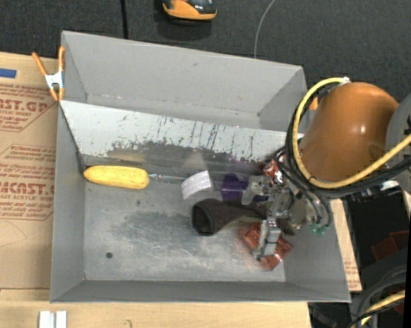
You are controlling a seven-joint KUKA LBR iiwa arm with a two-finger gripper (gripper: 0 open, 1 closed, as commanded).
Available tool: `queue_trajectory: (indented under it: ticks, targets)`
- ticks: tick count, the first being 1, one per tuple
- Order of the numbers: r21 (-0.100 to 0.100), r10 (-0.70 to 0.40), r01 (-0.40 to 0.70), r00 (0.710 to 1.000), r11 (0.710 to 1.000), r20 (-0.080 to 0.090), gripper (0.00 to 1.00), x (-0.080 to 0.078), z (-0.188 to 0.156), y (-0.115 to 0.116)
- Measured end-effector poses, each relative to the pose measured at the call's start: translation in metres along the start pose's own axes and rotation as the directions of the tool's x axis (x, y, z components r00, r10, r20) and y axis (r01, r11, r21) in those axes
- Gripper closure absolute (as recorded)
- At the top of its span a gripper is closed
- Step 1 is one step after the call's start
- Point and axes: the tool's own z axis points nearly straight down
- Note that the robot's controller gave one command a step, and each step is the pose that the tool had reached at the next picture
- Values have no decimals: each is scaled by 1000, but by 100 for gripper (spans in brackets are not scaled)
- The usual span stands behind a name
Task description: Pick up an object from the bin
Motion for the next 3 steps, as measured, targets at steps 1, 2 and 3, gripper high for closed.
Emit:
queue_trajectory:
  ticks: [1, 2, 3]
  targets:
    - [0, 0, 0, 1000, 1000, 8, 0, -1, -4, 0]
    - [-1, 44, -44, 999, 999, 18, 0, -24, 40, -3]
    - [1, -19, 19, 1000, 1000, 5, 0, -30, 81, 6]
